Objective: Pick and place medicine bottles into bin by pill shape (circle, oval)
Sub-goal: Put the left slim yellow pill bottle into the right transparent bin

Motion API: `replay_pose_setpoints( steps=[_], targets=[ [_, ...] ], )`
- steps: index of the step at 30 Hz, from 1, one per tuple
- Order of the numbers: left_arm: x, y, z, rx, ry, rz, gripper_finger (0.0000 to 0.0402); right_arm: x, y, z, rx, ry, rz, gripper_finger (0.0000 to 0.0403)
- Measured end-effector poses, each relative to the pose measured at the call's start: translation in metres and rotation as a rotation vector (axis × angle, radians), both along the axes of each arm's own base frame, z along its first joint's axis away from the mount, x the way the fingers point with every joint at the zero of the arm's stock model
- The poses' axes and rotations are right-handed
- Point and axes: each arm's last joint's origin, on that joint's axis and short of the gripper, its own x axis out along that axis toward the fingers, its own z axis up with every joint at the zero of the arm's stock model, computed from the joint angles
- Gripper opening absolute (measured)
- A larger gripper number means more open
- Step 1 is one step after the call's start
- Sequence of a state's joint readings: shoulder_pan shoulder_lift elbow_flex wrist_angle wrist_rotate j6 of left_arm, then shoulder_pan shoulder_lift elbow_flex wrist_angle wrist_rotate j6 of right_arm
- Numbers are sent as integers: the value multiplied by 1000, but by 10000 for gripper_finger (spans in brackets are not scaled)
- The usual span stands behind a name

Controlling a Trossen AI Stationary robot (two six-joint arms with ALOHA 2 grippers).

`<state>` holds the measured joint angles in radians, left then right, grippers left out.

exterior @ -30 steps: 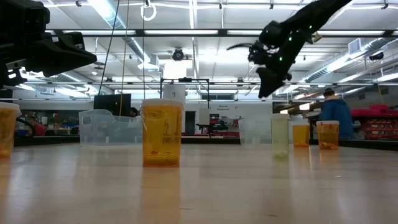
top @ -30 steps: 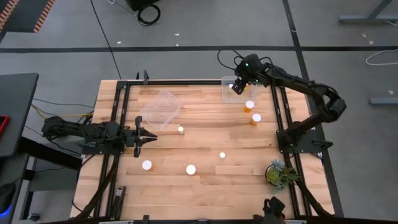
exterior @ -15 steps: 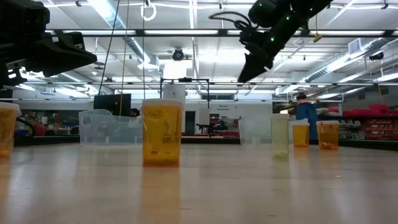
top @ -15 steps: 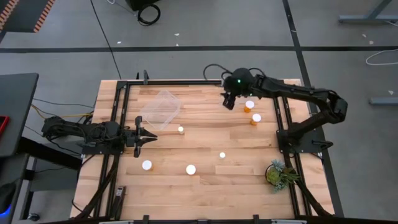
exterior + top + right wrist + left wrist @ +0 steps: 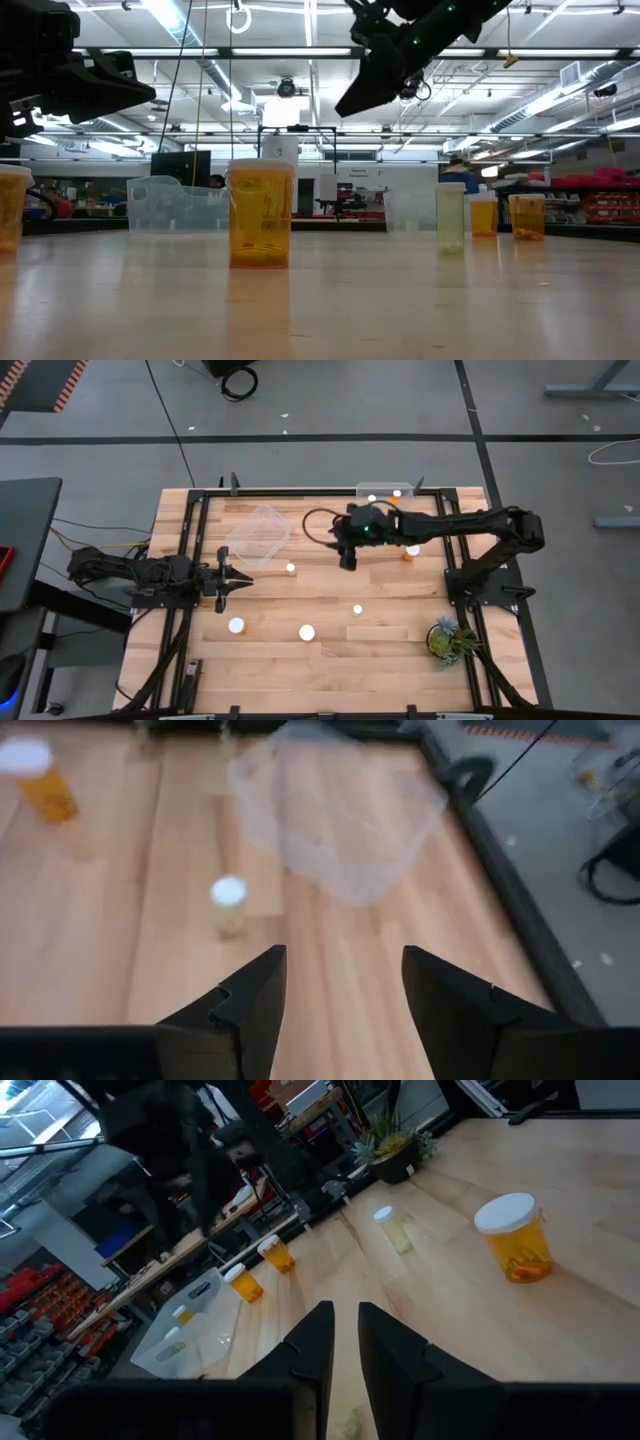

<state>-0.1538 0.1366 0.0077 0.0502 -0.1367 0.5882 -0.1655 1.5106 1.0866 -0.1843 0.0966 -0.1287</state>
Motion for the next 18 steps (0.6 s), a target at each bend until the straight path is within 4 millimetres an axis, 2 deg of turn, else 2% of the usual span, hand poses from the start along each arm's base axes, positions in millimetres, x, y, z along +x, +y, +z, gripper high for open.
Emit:
replay_pose_setpoints(
  steps=[5,8,13,18],
  targets=[
    [0,0,0,0,1,0,53,18,14,-19,28,17,36,206],
    [0,0,0,0,0,0,51,37,25,-24,36,36,77,206],
    [0,0,0,0,1,0,57,71,39,-20,2,38,154,206],
    [0,0,0,0,1,0,58,99,42,-18,-14,26,223,206]
  ],
)
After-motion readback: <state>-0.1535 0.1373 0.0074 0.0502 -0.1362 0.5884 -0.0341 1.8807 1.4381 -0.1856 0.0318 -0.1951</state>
